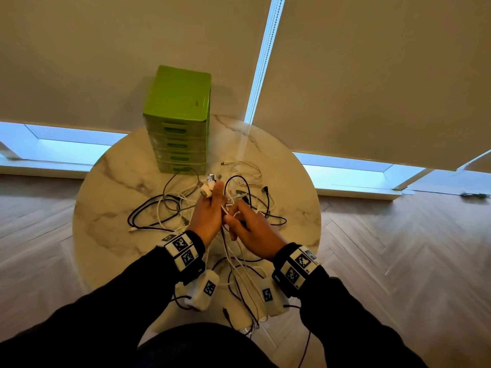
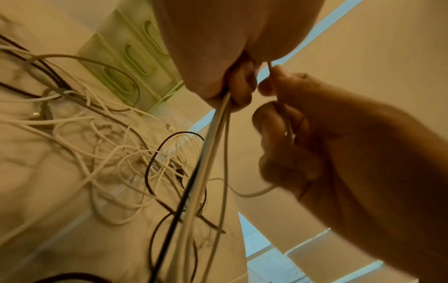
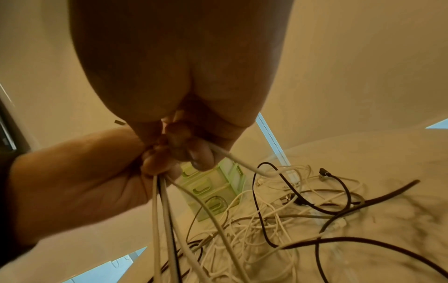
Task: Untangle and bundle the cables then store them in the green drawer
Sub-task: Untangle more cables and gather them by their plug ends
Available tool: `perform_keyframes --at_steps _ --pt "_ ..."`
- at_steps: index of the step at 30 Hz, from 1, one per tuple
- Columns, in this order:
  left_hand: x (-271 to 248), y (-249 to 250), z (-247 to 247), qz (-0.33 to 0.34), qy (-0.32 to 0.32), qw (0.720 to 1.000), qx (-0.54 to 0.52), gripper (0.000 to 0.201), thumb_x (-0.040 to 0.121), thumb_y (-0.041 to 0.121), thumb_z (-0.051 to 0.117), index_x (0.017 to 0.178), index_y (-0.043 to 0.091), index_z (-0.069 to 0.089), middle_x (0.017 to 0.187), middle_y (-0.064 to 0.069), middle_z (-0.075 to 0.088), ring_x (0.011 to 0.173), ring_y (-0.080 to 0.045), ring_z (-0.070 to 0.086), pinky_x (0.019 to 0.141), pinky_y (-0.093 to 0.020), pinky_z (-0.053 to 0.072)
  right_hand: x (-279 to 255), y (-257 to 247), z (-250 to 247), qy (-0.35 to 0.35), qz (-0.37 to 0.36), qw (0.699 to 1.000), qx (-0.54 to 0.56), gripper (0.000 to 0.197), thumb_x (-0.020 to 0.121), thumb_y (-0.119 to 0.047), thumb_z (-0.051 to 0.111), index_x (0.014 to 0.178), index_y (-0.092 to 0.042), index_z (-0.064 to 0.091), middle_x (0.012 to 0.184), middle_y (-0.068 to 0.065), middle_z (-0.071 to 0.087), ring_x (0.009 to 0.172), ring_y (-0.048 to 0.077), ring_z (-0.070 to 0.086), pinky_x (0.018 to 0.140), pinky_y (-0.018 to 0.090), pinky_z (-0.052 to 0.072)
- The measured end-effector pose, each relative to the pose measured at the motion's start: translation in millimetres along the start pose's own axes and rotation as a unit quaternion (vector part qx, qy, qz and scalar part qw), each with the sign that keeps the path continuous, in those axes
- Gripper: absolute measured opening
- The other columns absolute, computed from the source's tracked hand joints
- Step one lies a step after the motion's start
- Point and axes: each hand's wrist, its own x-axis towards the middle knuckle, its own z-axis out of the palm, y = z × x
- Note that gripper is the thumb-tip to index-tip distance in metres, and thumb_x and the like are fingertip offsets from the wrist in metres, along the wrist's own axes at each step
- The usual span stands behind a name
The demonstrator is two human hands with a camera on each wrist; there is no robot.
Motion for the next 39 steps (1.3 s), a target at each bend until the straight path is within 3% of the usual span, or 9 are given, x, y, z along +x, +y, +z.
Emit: perform_keyframes --at_steps 3,5,10,14,17,24,30,35,39 --pt "8.3 14.9 -1.8 -0.008 0.036 0.994 -0.102 0.057 0.099 0.064 0.031 0.065 0.020 0.043 0.053 0.006 0.045 0.049 -0.012 0.047 0.057 -0.031 0.044 -0.3 16.4 5.5 -0.036 -0.004 0.999 -0.004 0.034 0.108 -0.041 0.032 0.089 -0.020 0.052 0.072 0.003 0.065 0.065 0.016 0.059 0.071 0.039 0.051" --pt "13.4 27.9 -4.3 -0.019 0.048 0.982 -0.180 0.055 0.102 0.060 0.029 0.066 0.020 0.040 0.053 0.008 0.043 0.049 -0.010 0.049 0.054 -0.030 0.051 -1.2 35.6 10.3 -0.048 -0.011 0.999 0.006 0.039 0.109 -0.040 0.031 0.082 -0.020 0.052 0.070 0.002 0.061 0.063 0.014 0.055 0.068 0.034 0.049" --pt "25.8 56.5 -20.6 -0.007 0.040 0.973 -0.227 0.052 0.101 0.064 0.025 0.067 0.025 0.036 0.057 0.008 0.028 0.046 -0.008 0.022 0.046 -0.025 0.013 10.8 78.2 12.4 -0.033 0.047 0.997 -0.047 0.042 0.106 -0.047 0.032 0.075 -0.028 0.054 0.072 -0.004 0.061 0.069 0.005 0.056 0.082 0.034 0.046" --pt "40.5 84.1 -45.3 0.064 0.059 0.981 -0.172 0.046 0.099 0.062 0.033 0.069 0.027 0.033 0.056 0.011 0.026 0.050 -0.008 0.020 0.050 -0.028 0.011 18.4 99.4 -3.7 -0.078 0.111 0.977 -0.164 0.045 0.106 -0.051 0.027 0.081 -0.026 0.055 0.079 -0.003 0.066 0.078 0.017 0.062 0.090 0.042 0.041" --pt "42.8 86.1 -56.7 0.076 0.061 0.992 -0.080 0.043 0.097 0.056 0.050 0.068 0.028 0.037 0.055 0.012 0.028 0.049 -0.007 0.026 0.047 -0.022 0.025 34.7 91.4 -19.0 -0.039 0.124 0.974 -0.187 0.043 0.106 -0.050 0.028 0.077 -0.030 0.052 0.075 -0.003 0.067 0.078 0.020 0.065 0.082 0.037 0.042" --pt "33.4 54.3 -33.7 -0.031 0.022 0.999 -0.039 0.046 0.104 0.055 0.040 0.069 0.025 0.037 0.054 0.010 0.030 0.045 -0.008 0.029 0.049 -0.026 0.024 74.9 8.7 -36.7 0.105 -0.007 0.992 -0.072 0.038 0.107 -0.039 0.040 0.075 -0.022 0.051 0.071 0.000 0.058 0.070 0.020 0.057 0.071 0.038 0.044" --pt "34.6 38.9 -21.9 -0.075 0.025 0.997 -0.023 0.054 0.104 0.058 0.038 0.077 0.014 0.057 0.068 -0.006 0.052 0.062 -0.017 0.048 0.061 -0.031 0.037 63.6 -28.7 -13.9 -0.001 -0.081 0.993 -0.081 0.034 0.109 -0.038 0.033 0.113 -0.018 0.060 0.091 -0.001 0.070 0.081 0.014 0.065 0.073 0.027 0.049" --pt "41.0 54.4 -19.7 -0.040 0.097 0.969 -0.223 0.039 0.107 0.042 0.042 0.075 0.021 0.043 0.060 0.007 0.042 0.054 -0.010 0.040 0.053 -0.026 0.034 49.6 -2.8 -4.0 -0.085 -0.041 0.995 -0.044 0.044 0.108 -0.045 0.029 0.081 -0.022 0.054 0.066 -0.009 0.054 0.059 0.004 0.051 0.067 0.027 0.043" --pt "42.8 73.9 -39.4 -0.003 0.083 0.934 -0.347 0.039 0.107 0.044 0.040 0.075 0.022 0.039 0.059 0.006 0.035 0.047 -0.010 0.036 0.045 -0.024 0.035 36.7 53.9 -0.4 -0.106 0.024 0.993 -0.053 0.037 0.109 -0.041 0.032 0.076 -0.038 0.050 0.065 -0.013 0.053 0.058 -0.003 0.049 0.071 0.025 0.041"
